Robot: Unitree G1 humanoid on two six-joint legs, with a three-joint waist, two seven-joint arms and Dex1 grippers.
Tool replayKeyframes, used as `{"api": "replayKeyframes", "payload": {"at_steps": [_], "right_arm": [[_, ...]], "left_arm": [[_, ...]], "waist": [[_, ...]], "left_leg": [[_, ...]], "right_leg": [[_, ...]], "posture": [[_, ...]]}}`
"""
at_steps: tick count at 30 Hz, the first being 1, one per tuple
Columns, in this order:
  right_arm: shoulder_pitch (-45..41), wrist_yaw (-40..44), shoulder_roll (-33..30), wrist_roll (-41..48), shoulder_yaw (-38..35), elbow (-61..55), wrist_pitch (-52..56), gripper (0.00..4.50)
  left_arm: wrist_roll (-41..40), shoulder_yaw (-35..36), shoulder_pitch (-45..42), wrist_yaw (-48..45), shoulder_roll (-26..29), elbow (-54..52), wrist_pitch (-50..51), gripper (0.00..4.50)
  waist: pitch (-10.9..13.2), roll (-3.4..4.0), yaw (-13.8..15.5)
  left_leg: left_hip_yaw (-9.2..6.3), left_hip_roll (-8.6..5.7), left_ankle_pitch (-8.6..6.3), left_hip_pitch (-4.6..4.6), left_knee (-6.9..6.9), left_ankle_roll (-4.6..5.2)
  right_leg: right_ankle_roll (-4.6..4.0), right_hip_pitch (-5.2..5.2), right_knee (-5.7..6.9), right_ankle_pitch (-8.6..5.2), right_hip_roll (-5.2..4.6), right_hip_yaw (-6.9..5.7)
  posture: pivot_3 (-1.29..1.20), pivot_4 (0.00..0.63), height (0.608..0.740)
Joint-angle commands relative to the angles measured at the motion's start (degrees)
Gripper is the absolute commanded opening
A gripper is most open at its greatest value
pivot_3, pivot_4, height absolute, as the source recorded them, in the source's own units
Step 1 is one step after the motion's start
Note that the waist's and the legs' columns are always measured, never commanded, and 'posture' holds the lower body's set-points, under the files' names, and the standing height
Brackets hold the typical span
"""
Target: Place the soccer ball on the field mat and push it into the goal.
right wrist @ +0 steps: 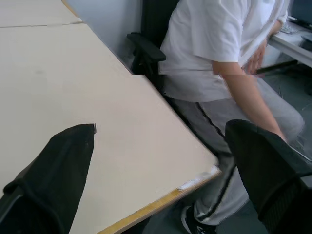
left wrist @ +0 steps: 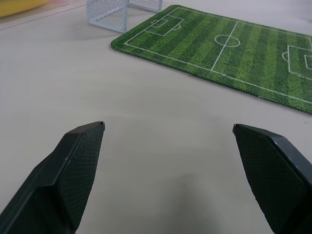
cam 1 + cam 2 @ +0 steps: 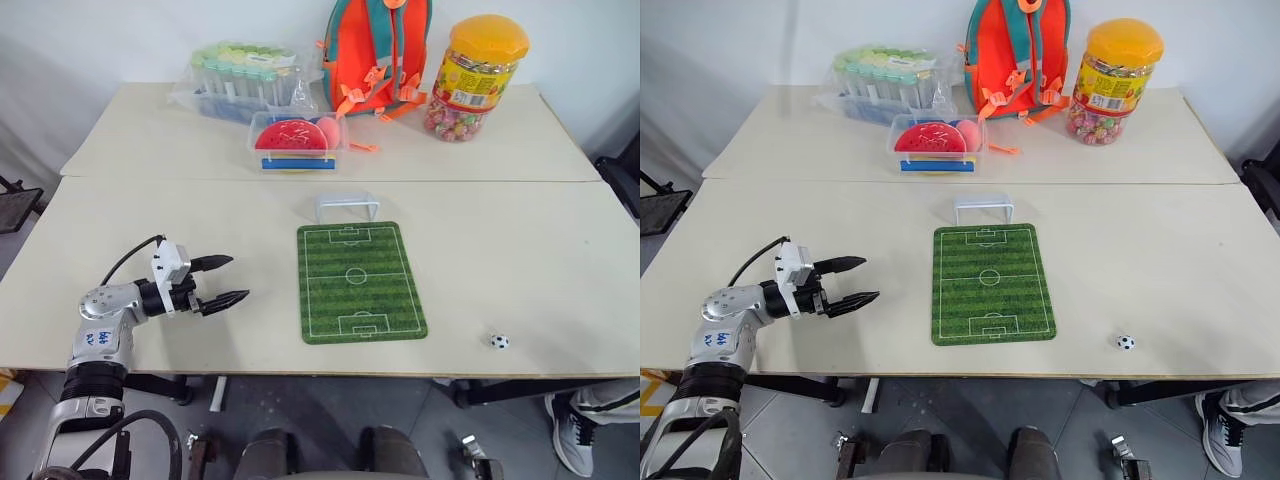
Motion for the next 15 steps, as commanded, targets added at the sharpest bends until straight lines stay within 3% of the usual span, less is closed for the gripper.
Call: {"api": "replayKeyframes", "payload": {"at_steps": [1,7,11,15], "right_arm": [[4.5,5.2,-0.8,4.9,-0.5,-8.3,4.2,4.49],[12.5,19.8,-7.4,11.7,4.2,-22.4,11.4,4.49],[12.2,25.0,-10.2,11.0,9.6,-27.0,10.8,4.49],[8.8,27.0,-12.3,7.6,16.9,-25.3,10.3,4.49]], "left_arm": [[-1.2,-0.4,-1.4,-1.3,0.1,-1.5,0.7,4.5],[-2.2,-1.5,-7.3,-10.2,0.7,5.7,1.6,4.5],[-4.1,-1.1,-9.4,-18.5,-0.6,9.3,-2.5,4.5],[-8.2,-1.5,-8.6,-23.3,-0.8,8.2,-0.4,4.5]], "waist": [[0.0,-0.02,0.0],[0.0,-0.07,0.0],[0.1,-0.27,0.1],[0.2,-0.56,0.2]], "left_leg": [[0.0,0.01,0.0,0.0,0.0,0.0],[-0.01,-0.08,-0.03,-0.06,0.1,0.05],[-0.04,-0.05,-0.06,-0.08,0.13,0.03],[-0.14,-0.08,-0.12,-0.22,0.22,0.07]], "right_leg": [[0.0,0.0,0.0,0.0,0.0,0.0],[0.0,0.0,-0.03,0.0,0.02,-0.01],[0.0,0.0,-0.03,0.0,0.07,-0.06],[0.0,-0.05,-0.04,0.0,0.06,-0.17]], "posture": [[0.0,0.15,0.74],[0.0,0.15,0.74],[0.0,0.15,0.74],[0.0,0.15,0.74]]}}
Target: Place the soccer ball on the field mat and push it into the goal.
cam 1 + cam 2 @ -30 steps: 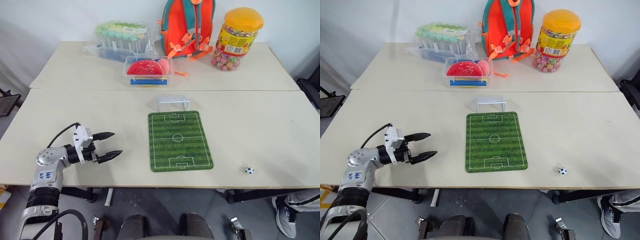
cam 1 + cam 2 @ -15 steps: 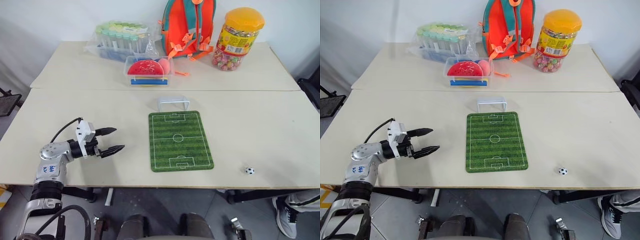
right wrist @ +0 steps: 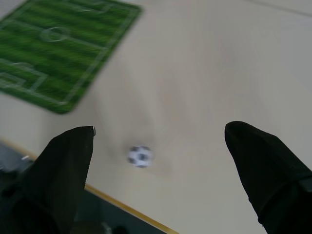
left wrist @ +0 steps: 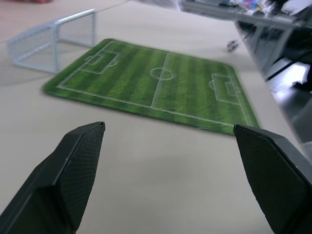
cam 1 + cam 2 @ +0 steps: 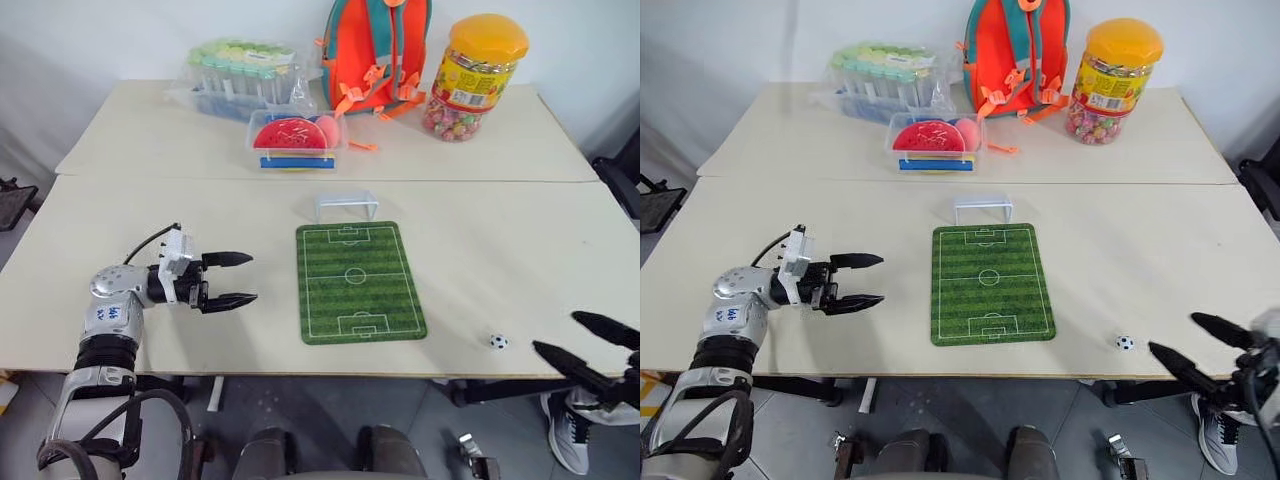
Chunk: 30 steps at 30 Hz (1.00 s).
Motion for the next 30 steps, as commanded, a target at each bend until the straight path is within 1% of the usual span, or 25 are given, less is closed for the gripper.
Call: {"api": "replayKeyframes", "payload": {"at_steps": [1,3,7,14,18,21,28,30], "right_arm": [[-2.7,1.8,-1.6,-2.9,5.1,1.3,-1.3,4.49],[-4.2,2.3,-1.6,-4.7,8.1,2.9,-1.6,4.49],[-6.8,2.8,-0.6,-7.8,13.3,6.1,-3.1,4.49],[-13.0,3.0,1.1,-13.3,21.0,14.3,-7.1,4.49],[-15.9,3.1,2.0,-14.9,23.4,17.8,-8.0,4.49],[-16.4,3.0,2.5,-16.5,24.1,19.7,-10.1,3.88],[-14.9,2.9,3.4,-16.9,23.3,19.2,-11.9,1.46],[-14.6,2.9,3.2,-16.6,22.5,17.6,-12.2,0.86]], "left_arm": [[-5.9,-1.0,1.2,-6.4,1.2,-2.4,2.3,4.5],[-8.3,-2.0,2.8,-6.4,2.5,-4.2,3.0,4.5],[-10.4,-3.7,5.4,-6.4,5.4,-7.0,3.4,4.5],[-11.4,-2.4,8.0,-6.4,7.6,-10.7,5.1,4.5],[-11.7,-1.3,9.1,-5.7,8.5,-12.6,6.1,4.5],[-11.6,-0.9,9.7,-5.5,9.1,-13.1,6.3,4.5],[-11.6,-0.2,9.4,-6.2,9.5,-12.1,5.8,4.5],[-11.5,-0.8,9.0,-6.4,9.3,-11.2,5.1,4.5]], "waist": [[0.1,-0.19,0.1],[0.1,-0.24,0.1],[0.2,-0.26,0.0],[0.2,-0.26,0.0],[0.2,-0.25,0.0],[0.2,-0.26,0.0],[0.2,-0.26,0.0],[0.2,-0.25,0.0]], "left_leg": [[-0.02,0.0,0.0,-0.01,0.04,0.0],[-0.08,-0.02,0.0,-0.05,0.11,0.01],[-0.09,-0.03,0.0,-0.04,0.12,0.01],[-0.06,-0.04,0.0,-0.04,0.17,0.02],[-0.06,-0.02,0.0,-0.03,0.17,0.0],[-0.06,-0.01,0.01,-0.03,0.17,0.0],[-0.06,-0.01,0.01,-0.02,0.17,0.0],[-0.06,-0.01,0.01,-0.02,0.17,0.0]], "right_leg": [[0.0,0.01,0.01,0.0,0.0,-0.01],[0.04,0.02,0.01,0.02,-0.02,-0.02],[0.04,0.04,0.03,0.02,-0.03,-0.04],[0.06,0.05,0.04,0.03,-0.04,-0.02],[0.05,0.04,0.06,0.03,-0.03,-0.03],[0.06,0.04,0.06,0.03,-0.02,-0.04],[0.05,0.05,0.07,0.03,-0.02,-0.04],[0.05,0.05,0.06,0.03,-0.02,-0.04]], "posture": [[0.0,0.15,0.74],[0.0,0.15,0.74],[0.0,0.15,0.74],[0.0,0.15,0.74],[0.0,0.15,0.74],[0.0,0.15,0.74],[0.0,0.15,0.74],[0.0,0.15,0.74]]}}
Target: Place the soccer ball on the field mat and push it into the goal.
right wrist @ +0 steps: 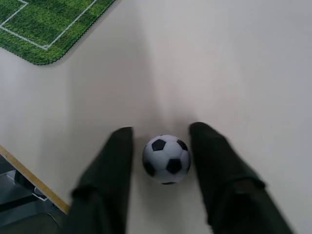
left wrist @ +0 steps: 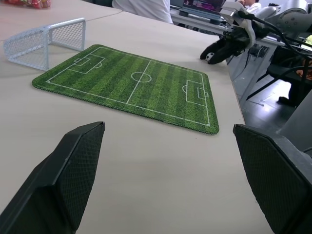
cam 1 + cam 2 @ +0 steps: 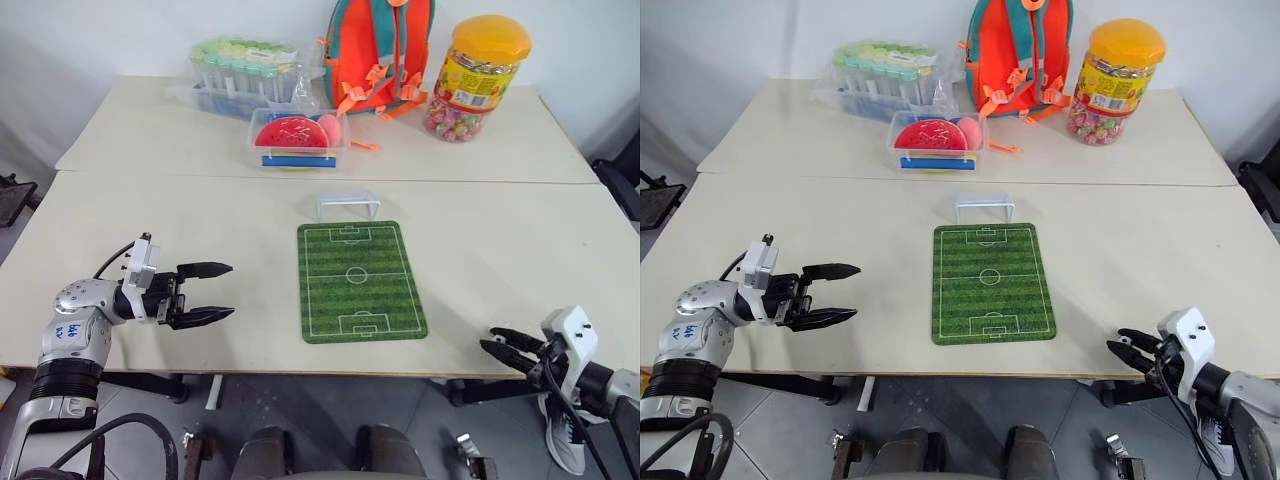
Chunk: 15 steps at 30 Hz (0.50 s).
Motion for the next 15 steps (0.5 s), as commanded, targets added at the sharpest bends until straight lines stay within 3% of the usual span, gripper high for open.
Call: {"api": "replayKeyframes", "payload": {"at_steps": [1,5,11,15], "right_arm": [[1.2,0.6,-0.3,0.7,-1.8,-3.9,-0.6,0.85],[-3.0,0.5,-3.7,3.5,-1.2,-12.9,3.7,0.85],[-16.1,-0.6,-7.0,5.0,7.6,-20.9,10.1,0.85],[-30.4,2.3,-4.5,-0.2,23.2,-18.0,10.3,0.85]], "left_arm": [[-0.7,0.4,-1.0,-6.4,0.3,0.9,-1.5,4.5],[-1.0,-1.2,-2.3,-6.4,-0.5,3.1,-3.3,4.5],[-1.7,-5.3,-4.0,-6.4,-1.2,6.4,-7.7,4.5],[-2.0,-8.0,-4.6,-6.4,-1.8,8.5,-11.8,4.5]], "waist": [[0.0,0.0,0.0],[0.0,0.02,-0.1],[0.0,0.04,-0.2],[0.0,0.04,-0.2]], "left_leg": [[0.0,0.0,0.0,0.0,0.0,0.0],[0.02,-0.01,0.0,0.0,0.0,0.0],[0.0,0.15,0.02,0.04,0.03,-0.09],[-0.04,0.03,0.0,-0.08,0.02,-0.08]], "right_leg": [[0.0,0.0,0.0,0.0,0.0,0.0],[0.0,-0.01,0.0,0.0,-0.01,0.01],[-0.01,-0.04,0.05,0.0,0.05,-0.06],[-0.01,-0.1,0.02,0.0,0.01,-0.15]], "posture": [[0.0,0.15,0.74],[0.0,0.15,0.74],[0.0,0.15,0.74],[0.0,0.15,0.74]]}}
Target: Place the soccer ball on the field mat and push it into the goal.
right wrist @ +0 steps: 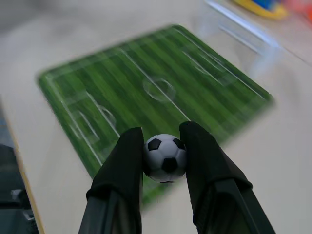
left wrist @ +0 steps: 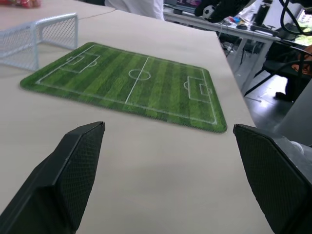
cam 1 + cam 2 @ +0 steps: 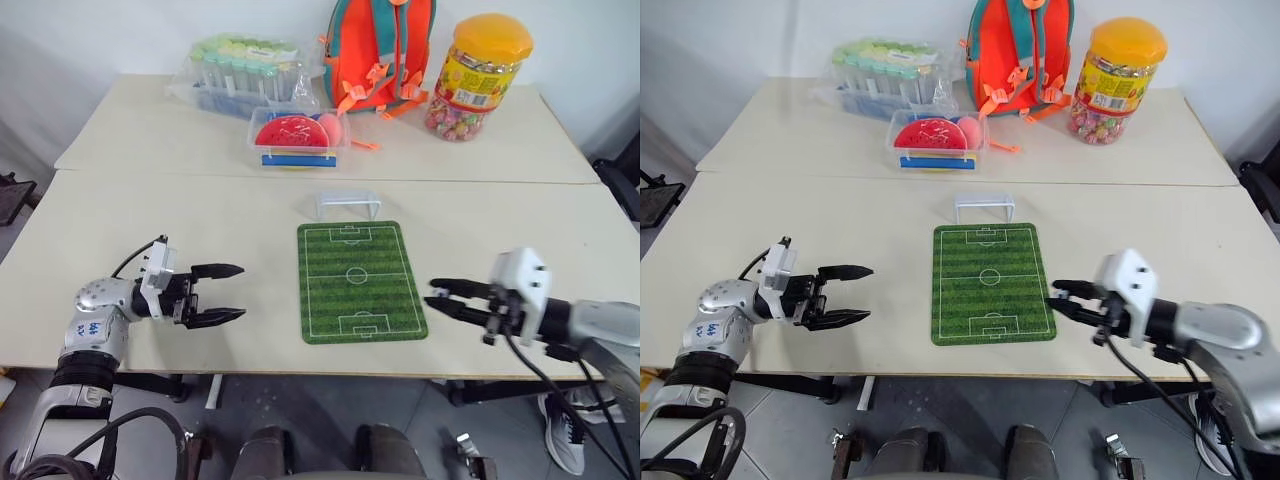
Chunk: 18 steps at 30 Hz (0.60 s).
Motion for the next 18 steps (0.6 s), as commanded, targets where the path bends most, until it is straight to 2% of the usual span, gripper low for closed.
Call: {"api": "replayKeyframes", "payload": {"at_steps": [1,6,14,18], "right_arm": [[-7.4,2.3,2.2,-4.3,9.7,2.4,-1.2,0.85],[-12.8,5.5,5.4,-9.2,18.3,9.3,-4.0,0.85],[-14.9,8.8,8.4,-11.7,22.5,14.8,-5.6,0.85],[-15.2,10.9,9.3,-13.1,23.9,18.8,-7.4,0.85]], "left_arm": [[-1.5,-1.3,-1.1,-6.4,-0.1,0.9,-3.9,4.5],[-2.0,-0.7,0.0,-6.4,-0.5,1.7,-8.8,4.5],[-0.3,2.6,7.1,-6.4,0.1,-2.4,-16.9,4.5],[-0.7,4.3,12.2,-5.0,0.3,-7.6,-17.0,4.5]], "waist": [[0.0,0.0,0.1],[0.0,-0.06,0.1],[0.0,-0.05,-0.5],[0.0,-0.04,-0.8]], "left_leg": [[0.01,-0.02,0.0,-0.03,0.02,0.01],[-0.1,-0.05,-0.02,-0.09,0.04,0.03],[-0.1,-0.02,-0.02,-0.09,0.02,0.03],[-0.11,0.0,-0.02,-0.09,0.03,0.03]], "right_leg": [[0.0,-0.01,-0.01,0.0,-0.02,0.0],[0.0,0.01,0.0,0.0,-0.05,-0.13],[0.0,0.0,0.0,0.0,-0.04,-0.23],[0.0,0.01,0.0,0.0,-0.05,-0.23]], "posture": [[0.0,0.15,0.74],[0.0,0.15,0.74],[0.0,0.15,0.74],[0.0,0.15,0.74]]}}
